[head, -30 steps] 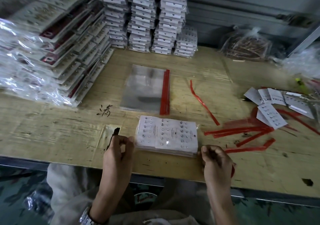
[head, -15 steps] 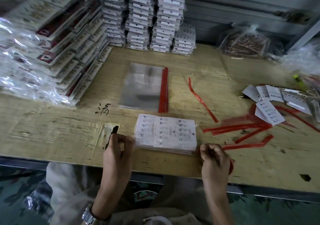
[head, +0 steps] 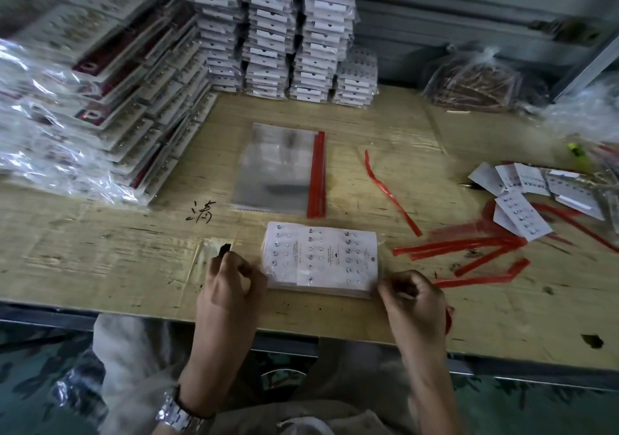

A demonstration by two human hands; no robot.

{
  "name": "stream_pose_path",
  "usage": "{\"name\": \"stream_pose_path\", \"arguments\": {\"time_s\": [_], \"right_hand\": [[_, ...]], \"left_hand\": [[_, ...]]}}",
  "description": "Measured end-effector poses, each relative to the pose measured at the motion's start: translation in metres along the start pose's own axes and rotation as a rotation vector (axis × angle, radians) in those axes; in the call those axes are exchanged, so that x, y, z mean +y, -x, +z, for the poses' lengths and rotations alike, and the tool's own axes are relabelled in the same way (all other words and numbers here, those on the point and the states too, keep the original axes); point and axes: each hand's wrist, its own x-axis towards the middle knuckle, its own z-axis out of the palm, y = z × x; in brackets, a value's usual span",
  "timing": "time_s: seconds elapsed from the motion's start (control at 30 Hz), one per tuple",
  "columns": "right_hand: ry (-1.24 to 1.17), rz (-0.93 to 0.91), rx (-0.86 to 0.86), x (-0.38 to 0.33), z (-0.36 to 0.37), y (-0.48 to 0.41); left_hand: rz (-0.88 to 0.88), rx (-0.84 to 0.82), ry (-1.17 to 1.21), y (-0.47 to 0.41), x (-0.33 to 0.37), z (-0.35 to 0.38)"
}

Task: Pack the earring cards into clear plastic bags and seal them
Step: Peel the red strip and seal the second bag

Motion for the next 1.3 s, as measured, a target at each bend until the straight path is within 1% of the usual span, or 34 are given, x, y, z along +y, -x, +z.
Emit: {"name": "stream_pose_path", "arguments": {"time_s": [0.1,0.2,0.33,0.43,0.67,0.77,0.87,0.93,0.97,1.0,1.03,1.1,1.17,1.23,1.3], "right_hand": [[0.023,0.000,-0.051,-0.001,-0.004,-0.003],[0.097,-0.039,-0.046,-0.002,-0.010,-0.005],[0.052,0.049,-0.105,-0.004,-0.014,-0.009],[0.046,0.064,-0.137,-0.008,-0.012,-0.011],[0.104,0.066,-0.074,-0.008,-0.010,-0.010],[0.186,0.043,-0.052,-0.007,-0.008,-0.007],[0.339,-0.022,-0.022,-0.007,-0.006,-0.006],[0.418,-0.126,0.107,-0.006,-0.004,-0.004],[0.409,-0.200,0.182,-0.009,-0.001,-0.002],[0.360,-0.275,0.208,-0.016,0.002,0.001],[0.305,-0.344,0.165,-0.022,0.006,0.003],[0.281,-0.479,-0.026,-0.028,0.016,0.002],[0.302,-0.537,-0.197,-0.032,0.025,-0.003],[0.319,-0.571,-0.291,-0.034,0.031,-0.010],[0.359,-0.600,-0.327,-0.032,0.034,-0.015]], "left_hand": [[-0.008,-0.011,-0.037,-0.002,0.001,-0.003],[-0.033,-0.028,-0.084,-0.003,0.002,-0.007],[-0.033,-0.061,-0.100,-0.005,0.003,-0.012],[-0.005,-0.047,-0.052,-0.008,0.003,-0.018],[-0.007,-0.002,-0.054,-0.003,-0.003,-0.014],[0.042,0.005,-0.054,0.001,-0.005,-0.014],[0.042,0.049,-0.181,0.005,-0.008,-0.015],[0.057,0.138,-0.228,0.008,-0.005,-0.013],[0.082,0.165,-0.208,0.010,0.000,-0.011],[0.123,0.164,-0.166,0.011,0.004,-0.008],[0.170,0.135,-0.111,0.010,0.008,-0.004],[0.222,0.035,-0.002,0.007,0.013,0.004],[0.242,-0.064,0.075,-0.001,0.017,0.009],[0.268,-0.115,0.091,-0.009,0.017,0.013],[0.312,-0.141,0.078,-0.014,0.014,0.017]]}}
